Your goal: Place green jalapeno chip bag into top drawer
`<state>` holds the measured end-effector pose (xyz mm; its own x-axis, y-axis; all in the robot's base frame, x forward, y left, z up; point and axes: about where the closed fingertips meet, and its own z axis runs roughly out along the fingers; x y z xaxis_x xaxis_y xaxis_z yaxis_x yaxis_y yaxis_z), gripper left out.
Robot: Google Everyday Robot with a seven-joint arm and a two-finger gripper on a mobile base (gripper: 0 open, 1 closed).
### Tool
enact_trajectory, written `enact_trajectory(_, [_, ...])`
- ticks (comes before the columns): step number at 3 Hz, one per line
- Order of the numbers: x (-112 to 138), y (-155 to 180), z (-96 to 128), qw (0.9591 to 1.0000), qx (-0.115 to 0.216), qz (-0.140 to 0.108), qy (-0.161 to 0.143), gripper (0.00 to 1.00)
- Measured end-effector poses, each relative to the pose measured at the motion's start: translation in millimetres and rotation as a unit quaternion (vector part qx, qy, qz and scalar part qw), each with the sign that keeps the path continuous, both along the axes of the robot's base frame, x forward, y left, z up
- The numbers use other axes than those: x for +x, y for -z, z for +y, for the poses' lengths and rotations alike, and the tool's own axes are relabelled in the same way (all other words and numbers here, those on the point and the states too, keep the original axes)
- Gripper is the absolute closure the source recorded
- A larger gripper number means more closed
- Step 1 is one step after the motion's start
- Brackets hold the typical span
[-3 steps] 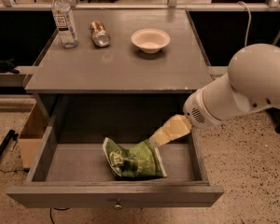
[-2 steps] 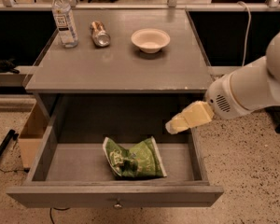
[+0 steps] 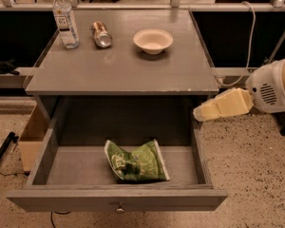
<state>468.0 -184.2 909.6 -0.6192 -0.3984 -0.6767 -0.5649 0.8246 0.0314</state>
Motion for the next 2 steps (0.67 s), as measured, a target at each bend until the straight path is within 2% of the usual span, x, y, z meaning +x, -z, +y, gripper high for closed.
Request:
enact_trajectory(1, [13.5, -21.0, 6.9, 0.9992, -0.029, -0.016, -0.021, 0.00])
enact_trajectory(2, [13.5, -21.0, 6.9, 0.9992, -0.029, -0.016, -0.021, 0.00])
